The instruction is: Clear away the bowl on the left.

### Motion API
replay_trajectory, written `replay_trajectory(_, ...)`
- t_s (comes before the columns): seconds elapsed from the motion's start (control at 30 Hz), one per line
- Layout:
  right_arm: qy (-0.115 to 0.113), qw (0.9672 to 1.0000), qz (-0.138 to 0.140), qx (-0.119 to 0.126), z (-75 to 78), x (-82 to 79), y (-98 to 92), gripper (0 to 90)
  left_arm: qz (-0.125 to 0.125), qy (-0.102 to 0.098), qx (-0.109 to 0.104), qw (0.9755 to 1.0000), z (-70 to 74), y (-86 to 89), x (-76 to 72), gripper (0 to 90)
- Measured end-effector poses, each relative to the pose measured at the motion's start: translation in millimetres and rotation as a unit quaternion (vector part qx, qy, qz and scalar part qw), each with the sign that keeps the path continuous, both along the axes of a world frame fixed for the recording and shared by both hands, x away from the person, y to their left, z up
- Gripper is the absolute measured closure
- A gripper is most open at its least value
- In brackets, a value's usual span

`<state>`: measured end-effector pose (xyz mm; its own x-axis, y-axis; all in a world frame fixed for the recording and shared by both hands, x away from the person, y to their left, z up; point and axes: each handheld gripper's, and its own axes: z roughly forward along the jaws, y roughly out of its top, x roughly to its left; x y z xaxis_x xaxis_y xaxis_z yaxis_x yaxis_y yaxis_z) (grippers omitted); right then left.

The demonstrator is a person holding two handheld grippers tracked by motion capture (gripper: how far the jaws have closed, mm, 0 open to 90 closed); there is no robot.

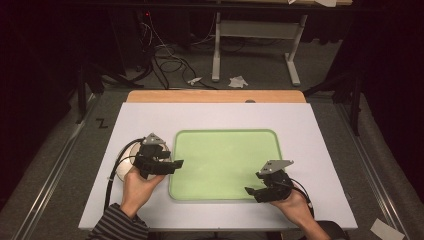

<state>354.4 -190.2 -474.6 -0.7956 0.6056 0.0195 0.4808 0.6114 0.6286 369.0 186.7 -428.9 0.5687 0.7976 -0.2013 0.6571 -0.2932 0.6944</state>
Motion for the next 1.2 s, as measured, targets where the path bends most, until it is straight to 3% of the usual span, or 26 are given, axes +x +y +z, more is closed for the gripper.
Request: replay_trajectory(1.2, 0.008, 0.9999, 0.005, -0.005, -1.5, 0.2, 1.1, 33.8, 0.046, 0.002, -0.005, 0.9989, -0.7, 28.4, 8.9, 38.8)
